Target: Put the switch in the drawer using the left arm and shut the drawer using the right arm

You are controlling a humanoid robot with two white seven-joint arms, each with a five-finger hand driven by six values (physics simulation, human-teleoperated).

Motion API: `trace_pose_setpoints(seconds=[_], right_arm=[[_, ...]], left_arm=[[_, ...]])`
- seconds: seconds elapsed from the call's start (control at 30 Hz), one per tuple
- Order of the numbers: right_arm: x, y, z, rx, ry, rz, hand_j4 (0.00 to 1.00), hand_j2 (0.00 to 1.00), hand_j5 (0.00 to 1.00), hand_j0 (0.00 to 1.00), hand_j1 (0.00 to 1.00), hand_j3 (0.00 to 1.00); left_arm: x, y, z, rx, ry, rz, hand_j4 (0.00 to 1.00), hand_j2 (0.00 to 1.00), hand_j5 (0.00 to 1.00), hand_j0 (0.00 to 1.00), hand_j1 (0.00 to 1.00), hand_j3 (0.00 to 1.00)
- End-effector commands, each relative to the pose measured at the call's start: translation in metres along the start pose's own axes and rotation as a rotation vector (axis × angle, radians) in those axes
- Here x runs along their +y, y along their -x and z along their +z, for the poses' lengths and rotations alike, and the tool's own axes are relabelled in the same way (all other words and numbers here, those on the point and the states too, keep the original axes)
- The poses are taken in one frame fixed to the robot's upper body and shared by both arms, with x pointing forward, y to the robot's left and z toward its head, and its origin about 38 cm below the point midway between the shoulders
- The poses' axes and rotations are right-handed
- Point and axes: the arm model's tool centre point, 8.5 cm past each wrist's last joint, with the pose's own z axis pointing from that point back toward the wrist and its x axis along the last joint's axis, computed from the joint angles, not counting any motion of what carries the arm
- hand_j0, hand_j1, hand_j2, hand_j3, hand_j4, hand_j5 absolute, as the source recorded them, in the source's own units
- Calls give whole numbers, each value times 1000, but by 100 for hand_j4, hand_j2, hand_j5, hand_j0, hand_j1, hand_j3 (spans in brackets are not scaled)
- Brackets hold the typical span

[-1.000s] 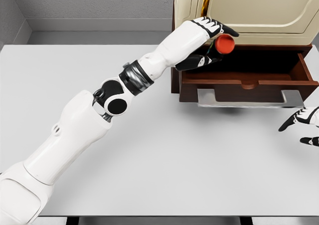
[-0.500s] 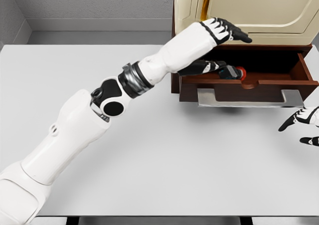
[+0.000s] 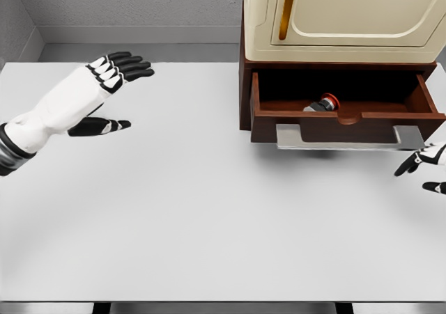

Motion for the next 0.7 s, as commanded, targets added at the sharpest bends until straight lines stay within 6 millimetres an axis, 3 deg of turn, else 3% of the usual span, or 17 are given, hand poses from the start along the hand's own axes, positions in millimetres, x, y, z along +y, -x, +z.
trace_pose_setpoints(seconds=[0.0,0.07,0.23,0.3,0.4,0.5,0.67], right_arm=[[-2,1,1,0,12,-14,64,64,64,64,64,64],[-5,0,1,-3,19,-11,64,64,64,64,64,64],[-6,-3,-1,-13,13,-9,64,64,64,64,64,64],[-3,-2,-1,-13,6,-16,64,64,64,64,64,64],[0,-2,-1,-12,-2,-21,64,64,64,64,64,64],[12,-1,-1,-9,-27,-45,64,64,64,64,64,64],[8,-6,-3,-22,-23,-32,64,64,64,64,64,64]], left_arm=[[21,39,38,135,40,-11,100,100,100,100,100,100],[4,87,91,343,100,25,100,100,100,100,100,100],[-6,88,97,362,144,55,100,100,100,100,100,100],[-1,88,96,359,133,53,100,100,100,100,100,100],[6,73,78,290,107,50,100,100,100,100,100,100],[20,38,47,149,75,29,100,100,100,100,100,100],[19,25,38,103,72,33,100,100,100,100,100,100]])
